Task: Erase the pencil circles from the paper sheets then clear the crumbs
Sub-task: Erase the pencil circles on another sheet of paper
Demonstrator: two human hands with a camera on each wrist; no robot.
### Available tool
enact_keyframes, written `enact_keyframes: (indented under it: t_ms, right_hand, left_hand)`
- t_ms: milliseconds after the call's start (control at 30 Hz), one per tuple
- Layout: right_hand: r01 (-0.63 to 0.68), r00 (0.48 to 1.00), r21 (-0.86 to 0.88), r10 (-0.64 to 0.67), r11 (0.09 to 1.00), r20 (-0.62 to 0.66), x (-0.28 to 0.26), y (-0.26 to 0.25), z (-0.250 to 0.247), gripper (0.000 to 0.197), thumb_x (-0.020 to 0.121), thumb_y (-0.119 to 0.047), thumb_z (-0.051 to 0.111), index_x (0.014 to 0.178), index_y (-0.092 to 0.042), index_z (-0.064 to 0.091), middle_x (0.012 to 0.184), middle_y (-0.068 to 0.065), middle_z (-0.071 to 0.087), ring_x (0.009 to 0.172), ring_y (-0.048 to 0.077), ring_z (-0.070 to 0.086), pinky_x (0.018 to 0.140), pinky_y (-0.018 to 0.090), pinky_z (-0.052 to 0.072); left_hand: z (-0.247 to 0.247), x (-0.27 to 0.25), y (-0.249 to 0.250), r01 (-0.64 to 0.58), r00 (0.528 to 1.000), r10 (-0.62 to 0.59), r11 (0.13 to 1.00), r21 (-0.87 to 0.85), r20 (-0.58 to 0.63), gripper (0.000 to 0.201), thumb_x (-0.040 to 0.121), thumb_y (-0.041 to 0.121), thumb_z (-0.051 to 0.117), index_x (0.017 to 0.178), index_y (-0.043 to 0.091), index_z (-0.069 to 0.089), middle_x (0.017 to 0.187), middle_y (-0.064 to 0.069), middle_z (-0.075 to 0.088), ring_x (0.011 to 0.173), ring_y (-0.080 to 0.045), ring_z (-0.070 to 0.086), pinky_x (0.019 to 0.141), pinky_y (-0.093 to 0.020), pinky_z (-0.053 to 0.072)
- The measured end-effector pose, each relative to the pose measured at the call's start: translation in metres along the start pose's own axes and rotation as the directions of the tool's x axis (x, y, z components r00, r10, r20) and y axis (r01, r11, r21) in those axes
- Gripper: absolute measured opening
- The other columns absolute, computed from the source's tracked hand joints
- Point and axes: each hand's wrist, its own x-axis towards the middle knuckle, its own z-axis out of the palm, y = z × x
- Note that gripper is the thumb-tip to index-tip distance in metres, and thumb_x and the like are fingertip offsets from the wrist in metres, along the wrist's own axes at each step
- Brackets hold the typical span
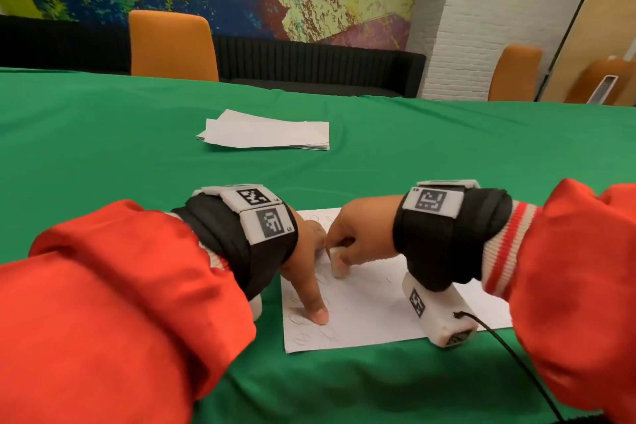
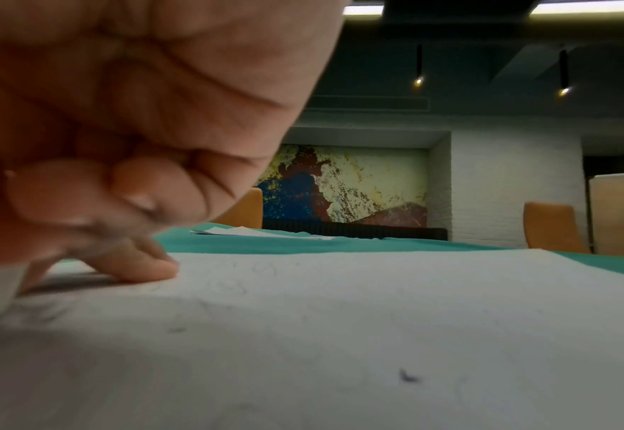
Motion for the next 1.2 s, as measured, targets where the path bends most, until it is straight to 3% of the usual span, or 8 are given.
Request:
enact_keyframes:
  t_ms: [133,233,300,500,700,867,1067,1200]
  right_hand:
    - [0.017,0.996,0.024,-0.019,1.0,0.083,-0.005,-0.003,0.001,0.018,0.089,-0.026,0.056,0.098,-0.018,0.069,0.069,-0.01,0.059,0.057,0.003,0.051,0.054,0.013,0.038]
    - [-0.054,0.999,0.021,0.053,0.998,0.007,0.003,0.003,0.0,0.018,0.088,-0.024,0.055,0.093,-0.013,0.068,0.069,-0.007,0.06,0.06,0.007,0.053,0.055,0.015,0.039]
    - [-0.077,0.997,0.023,0.077,0.997,-0.014,0.004,0.005,0.001,0.019,0.088,-0.023,0.054,0.095,-0.013,0.069,0.072,-0.006,0.062,0.062,0.008,0.054,0.055,0.015,0.039]
    - [-0.049,0.987,0.059,0.04,0.997,0.154,-0.005,0.002,0.002,0.02,0.088,-0.027,0.058,0.101,-0.017,0.07,0.074,-0.007,0.062,0.062,0.008,0.054,0.059,0.014,0.043]
    - [-0.091,0.996,0.033,0.091,0.995,0.005,0.002,0.01,0.002,0.021,0.089,-0.02,0.052,0.101,-0.015,0.068,0.067,-0.009,0.058,0.056,0.004,0.05,0.053,0.013,0.038]
    - [-0.012,0.988,0.019,0.009,1.0,0.156,-0.01,0.005,0.003,0.02,0.089,-0.027,0.056,0.103,-0.02,0.068,0.071,-0.01,0.058,0.056,0.002,0.049,0.055,0.013,0.039]
    - [-0.08,0.997,0.048,0.08,0.996,0.002,0.005,0.011,0.001,0.02,0.089,-0.026,0.056,0.101,-0.017,0.069,0.072,-0.008,0.059,0.059,0.005,0.051,0.056,0.015,0.039]
    - [-0.048,0.99,0.07,0.038,0.996,0.134,-0.006,0.009,0.004,0.019,0.089,-0.026,0.057,0.103,-0.02,0.068,0.075,-0.008,0.061,0.058,0.004,0.05,0.057,0.014,0.041]
  left_hand:
    - [0.0,0.0,0.001,-0.012,1.0,0.012,1.0,0.006,-0.008,0.083,0.069,0.054,0.077,0.139,0.026,0.041,0.141,0.006,0.044,0.123,-0.018,0.048,0.084,-0.022,0.035]
    - [0.0,0.0,0.001,0.004,1.0,-0.004,1.0,0.031,0.001,0.092,0.066,0.058,0.076,0.141,0.022,0.037,0.143,0.004,0.042,0.126,-0.019,0.046,0.098,-0.029,0.037]
    - [0.0,0.001,0.001,0.009,1.0,-0.009,0.999,0.031,0.006,0.093,0.066,0.058,0.077,0.141,0.021,0.037,0.142,0.003,0.043,0.127,-0.02,0.046,0.099,-0.029,0.037]
    - [-0.001,-0.001,0.002,0.006,1.0,-0.007,0.997,0.072,0.005,0.095,0.067,0.059,0.075,0.143,0.023,0.032,0.145,0.005,0.036,0.128,-0.018,0.042,0.102,-0.029,0.033]
    - [-0.003,-0.001,0.002,0.027,0.999,-0.031,0.993,0.114,0.03,0.101,0.066,0.063,0.073,0.145,0.021,0.027,0.148,0.004,0.032,0.133,-0.018,0.037,0.11,-0.035,0.03]
    - [-0.003,0.0,0.004,0.037,0.999,-0.042,0.99,0.136,0.029,0.108,0.067,0.063,0.072,0.15,0.022,0.017,0.154,0.003,0.022,0.138,-0.018,0.029,0.112,-0.034,0.024]
    - [-0.003,0.001,0.002,0.036,0.998,-0.042,0.991,0.13,0.048,0.108,0.064,0.065,0.073,0.148,0.022,0.021,0.149,0.004,0.028,0.135,-0.019,0.034,0.113,-0.039,0.028]
    - [-0.004,-0.001,0.004,0.048,0.998,-0.053,0.989,0.137,0.036,0.108,0.066,0.063,0.073,0.149,0.021,0.018,0.153,0.004,0.023,0.138,-0.018,0.03,0.113,-0.035,0.026]
